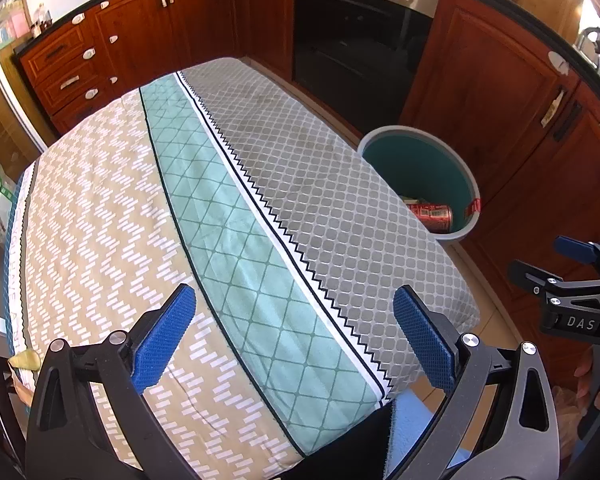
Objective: Collect trash
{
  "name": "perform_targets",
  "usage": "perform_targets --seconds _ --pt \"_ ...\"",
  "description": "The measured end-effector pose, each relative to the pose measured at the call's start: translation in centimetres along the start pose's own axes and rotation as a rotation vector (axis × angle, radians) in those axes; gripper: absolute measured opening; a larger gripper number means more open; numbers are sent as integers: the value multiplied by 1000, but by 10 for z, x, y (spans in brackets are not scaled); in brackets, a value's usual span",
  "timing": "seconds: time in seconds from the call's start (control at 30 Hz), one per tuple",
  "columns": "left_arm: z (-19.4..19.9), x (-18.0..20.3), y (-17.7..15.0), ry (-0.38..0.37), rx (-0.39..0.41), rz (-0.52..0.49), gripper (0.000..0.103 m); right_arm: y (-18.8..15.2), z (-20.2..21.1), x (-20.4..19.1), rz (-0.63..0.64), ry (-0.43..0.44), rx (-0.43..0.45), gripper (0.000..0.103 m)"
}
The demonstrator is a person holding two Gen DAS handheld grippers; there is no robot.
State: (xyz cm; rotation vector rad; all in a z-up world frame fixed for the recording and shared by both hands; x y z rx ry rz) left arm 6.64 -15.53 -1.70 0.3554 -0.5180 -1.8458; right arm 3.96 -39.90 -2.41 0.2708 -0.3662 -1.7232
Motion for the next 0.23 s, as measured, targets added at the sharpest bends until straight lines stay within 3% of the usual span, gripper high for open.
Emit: perform_targets --seconds 0.23 --pt "-1 0 -1 5 -8 -1 99 2 1 2 -1 -2 2 96"
Point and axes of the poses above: each gripper's, at about its wrist camera, not at the fingertips, and z roughly against the way its jaws point, x to its right, y to its top, the point moved 1 cm from there along -z, roughly the way its jaws point
